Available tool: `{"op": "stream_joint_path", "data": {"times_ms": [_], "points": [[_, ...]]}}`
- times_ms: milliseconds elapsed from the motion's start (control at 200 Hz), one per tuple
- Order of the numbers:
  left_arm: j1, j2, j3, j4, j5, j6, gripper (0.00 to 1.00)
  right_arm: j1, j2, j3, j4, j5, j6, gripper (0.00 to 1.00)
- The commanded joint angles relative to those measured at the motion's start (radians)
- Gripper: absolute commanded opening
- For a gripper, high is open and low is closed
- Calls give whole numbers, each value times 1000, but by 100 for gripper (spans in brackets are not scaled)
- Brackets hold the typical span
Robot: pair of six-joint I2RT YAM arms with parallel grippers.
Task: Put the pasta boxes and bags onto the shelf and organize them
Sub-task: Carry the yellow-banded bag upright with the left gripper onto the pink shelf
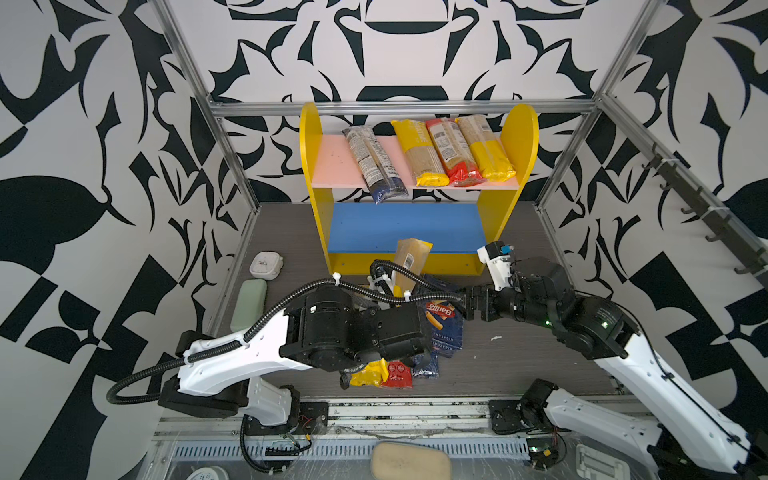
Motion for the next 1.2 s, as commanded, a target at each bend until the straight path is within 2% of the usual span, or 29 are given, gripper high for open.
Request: {"op": "stream_joint_path", "data": {"times_ms": [0,215,360,440,580,715,895,975,1065,1195], "points": [[-6,26,107,-169,-150,72,0,4,-19,57,-8,26,-16,99],[-5,88,327,-169,-287,191,0,3,-22,86,-29,37,-19,99],[6,156,488,-171,-328,305,0,4,-20,99,-34,41,-22,98],[46,173,548,-164,-345,357,0,3,-13,109,-35,40,-25,98],[176,146,533,-50,-346,513,0,3,1,125,-36,36,-29,98],[335,133,531,116,-277,716,0,3,14,150,-38,36,-32,98],[492,187,655,249,-183,920,0,4,38,195,-59,49,-44,98],[579,210,680,295,-124,968,0,3,55,215,-67,54,-51,98],[702,233,679,333,-4,973,0,3,76,237,-70,59,-57,98],[830,283,688,388,94,987,0,3,114,262,-66,63,-66,98]]}}
